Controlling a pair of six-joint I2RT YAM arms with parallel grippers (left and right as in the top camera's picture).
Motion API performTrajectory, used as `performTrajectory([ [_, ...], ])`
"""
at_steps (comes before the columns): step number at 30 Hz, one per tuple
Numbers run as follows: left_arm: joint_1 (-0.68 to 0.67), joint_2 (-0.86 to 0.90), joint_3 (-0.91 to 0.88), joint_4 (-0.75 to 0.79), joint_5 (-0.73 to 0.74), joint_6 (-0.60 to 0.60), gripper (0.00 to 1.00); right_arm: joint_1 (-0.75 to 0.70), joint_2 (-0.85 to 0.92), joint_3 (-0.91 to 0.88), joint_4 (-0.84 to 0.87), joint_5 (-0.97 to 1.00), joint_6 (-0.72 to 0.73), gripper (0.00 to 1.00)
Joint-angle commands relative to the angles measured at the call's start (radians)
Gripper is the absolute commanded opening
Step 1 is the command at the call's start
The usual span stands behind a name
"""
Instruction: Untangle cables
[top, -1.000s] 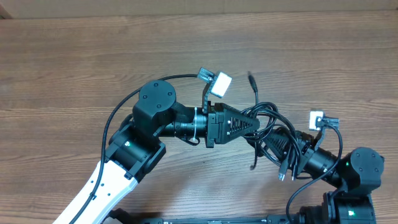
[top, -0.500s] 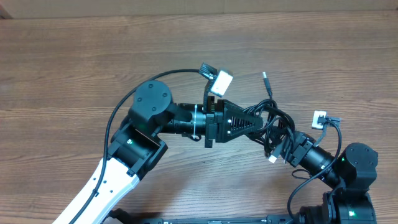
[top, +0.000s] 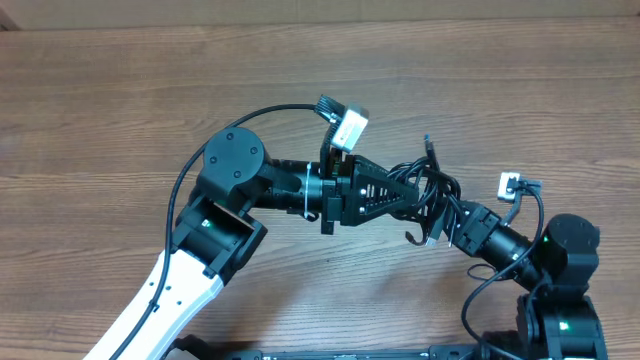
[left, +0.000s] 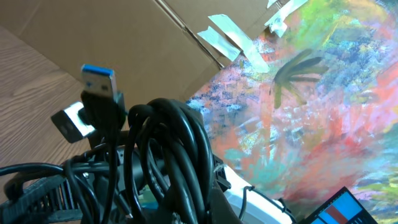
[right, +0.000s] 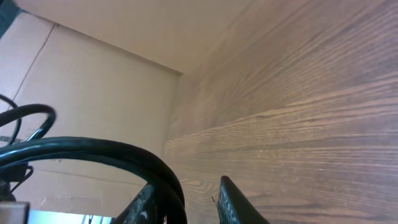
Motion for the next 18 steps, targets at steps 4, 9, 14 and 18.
performTrajectory([
  [4, 0.06, -0.031, 0.021, 0.034, 0.082, -0.024, 0.04, -0.008, 0.031, -0.007, -0.026, 0.123, -0.004, 0.24],
  [9, 0.119, -0.031, 0.021, 0.038, 0.082, -0.026, 0.04, -0.008, 0.032, -0.007, -0.067, 0.174, -0.038, 0.23],
  [14, 0.121, -0.031, 0.021, 0.072, 0.074, -0.051, 0.04, -0.008, 0.032, -0.005, -0.122, 0.266, -0.042, 0.23],
  [18, 0.122, -0.031, 0.021, 0.072, 0.066, -0.048, 0.04, -0.008, 0.032, 0.0, -0.126, 0.262, -0.057, 0.24],
])
